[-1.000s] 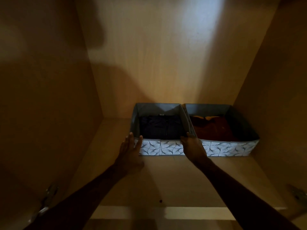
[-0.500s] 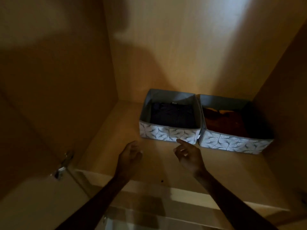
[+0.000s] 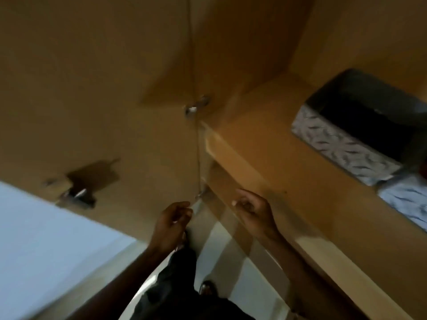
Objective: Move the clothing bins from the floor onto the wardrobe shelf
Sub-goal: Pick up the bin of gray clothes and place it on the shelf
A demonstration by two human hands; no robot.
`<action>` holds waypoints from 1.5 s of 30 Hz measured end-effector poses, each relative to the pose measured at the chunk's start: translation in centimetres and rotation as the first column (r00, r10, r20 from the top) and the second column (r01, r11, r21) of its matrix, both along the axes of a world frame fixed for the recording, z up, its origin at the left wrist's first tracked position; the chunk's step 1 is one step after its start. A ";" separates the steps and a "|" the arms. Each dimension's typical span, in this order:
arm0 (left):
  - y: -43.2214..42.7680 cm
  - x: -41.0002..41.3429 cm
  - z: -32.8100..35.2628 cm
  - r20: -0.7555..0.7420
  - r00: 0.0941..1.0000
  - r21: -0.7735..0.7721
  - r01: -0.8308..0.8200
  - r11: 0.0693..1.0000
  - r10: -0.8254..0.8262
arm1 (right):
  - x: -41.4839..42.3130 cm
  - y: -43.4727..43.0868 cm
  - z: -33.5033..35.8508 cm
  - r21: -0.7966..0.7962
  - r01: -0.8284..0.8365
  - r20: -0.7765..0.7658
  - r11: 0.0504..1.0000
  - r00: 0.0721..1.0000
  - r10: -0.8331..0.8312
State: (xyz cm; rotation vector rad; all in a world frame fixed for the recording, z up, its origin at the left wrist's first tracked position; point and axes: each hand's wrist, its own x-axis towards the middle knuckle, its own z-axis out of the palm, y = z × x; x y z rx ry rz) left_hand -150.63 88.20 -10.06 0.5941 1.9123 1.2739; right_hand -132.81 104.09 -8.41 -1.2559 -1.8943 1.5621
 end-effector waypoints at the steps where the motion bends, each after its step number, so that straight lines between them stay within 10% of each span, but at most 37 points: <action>1: -2.1 0.2 -0.2 0.025 0.998 -0.025 -0.057 0.998 0.057 | -0.7 -0.9 -0.5 -0.008 -0.051 0.011 0.999 0.999 0.052; 20: -40.9 9.4 -1.3 -0.028 0.504 -0.166 -0.854 0.493 0.863 | -15.7 -33.8 -3.0 -0.085 -0.895 0.084 0.438 0.432 0.898; 32: -60.7 12.2 -2.9 -0.060 0.256 -0.182 -0.953 0.242 0.965 | -18.7 -57.3 -3.4 -0.089 -0.992 0.102 0.093 0.084 0.991; 45: -69.9 -3.4 -16.3 0.036 0.073 -0.393 -0.916 0.081 0.997 | -37.4 -69.7 -18.2 -0.228 -0.971 0.350 -0.075 -0.153 0.924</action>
